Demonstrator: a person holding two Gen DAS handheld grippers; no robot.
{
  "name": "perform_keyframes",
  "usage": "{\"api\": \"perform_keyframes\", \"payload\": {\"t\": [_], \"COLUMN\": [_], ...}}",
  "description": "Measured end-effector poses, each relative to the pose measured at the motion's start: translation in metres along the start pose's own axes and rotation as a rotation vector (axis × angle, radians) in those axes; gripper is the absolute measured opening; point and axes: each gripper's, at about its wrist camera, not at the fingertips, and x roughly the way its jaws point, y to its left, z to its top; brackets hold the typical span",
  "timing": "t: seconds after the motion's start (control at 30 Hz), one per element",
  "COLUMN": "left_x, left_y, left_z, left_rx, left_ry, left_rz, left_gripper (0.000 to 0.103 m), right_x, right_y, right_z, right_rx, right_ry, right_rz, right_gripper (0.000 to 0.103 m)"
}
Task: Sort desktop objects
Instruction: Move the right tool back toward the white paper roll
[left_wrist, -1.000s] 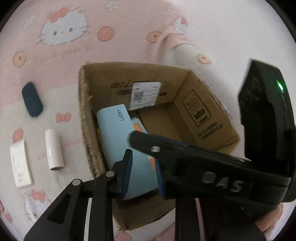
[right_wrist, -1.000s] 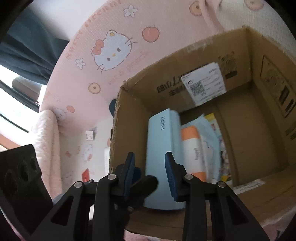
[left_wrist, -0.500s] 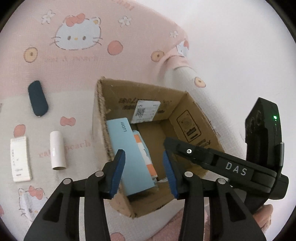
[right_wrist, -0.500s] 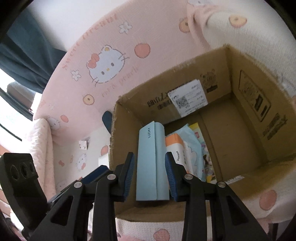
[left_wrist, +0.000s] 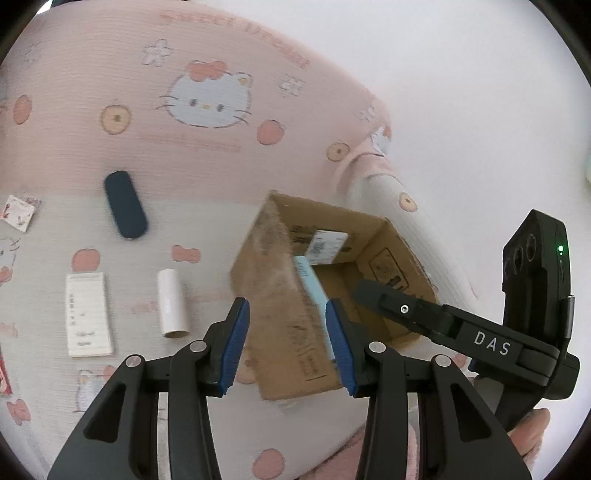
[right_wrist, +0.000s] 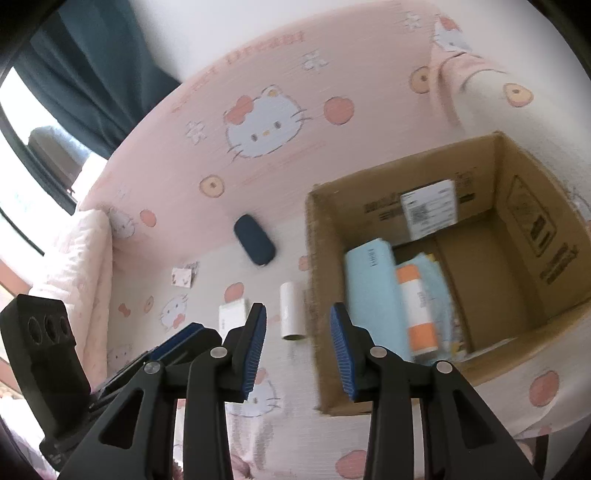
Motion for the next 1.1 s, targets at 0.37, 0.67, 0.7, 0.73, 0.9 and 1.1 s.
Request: {"api": "perform_keyframes", "payload": {"t": [0.37,0.67,0.7,0.73,0.9,1.1], "left_x": [-0.001,0.061,0.069,0.075,0.1,0.119], "left_y": [0.08,0.146,0.154,0.16,0.181,0.205], "left_z": [0.009,-0.002,-0.004,-0.006,-0.014,-0.023], "left_rx": [-0.089,-0.158,-0.168,-0.177,-0.206,-0.287], "left_ry": [0.014,0.139,0.149,0.159,0.203,0.214], "left_rz": [0.042,0.074,0.067,0.063,0.057,0.027], "left_gripper": [0.047,0.047,0.047,0.047,0.047,0.043], "right_x": [0.057,0.141,0.149,0.159,0.198,0.232], "right_y": [0.053,0.054,0.052,0.049,0.047,0.04], "right_z": [-0.003,-0.014,-0.015,-0.016,-0.019,-0.017], "right_rx": [-0.061,-0.036,-0.031,-0.024,-0.046,-0.05], "right_ry": [0.079,0.207,0.218,0.232,0.279,0.316], "right_rz": [0.007,0.004,-0.006,-0.019,-0.069,-0.128], "right_gripper": [0.034,0.041,0.041,0.041,0.04,0.04]}}
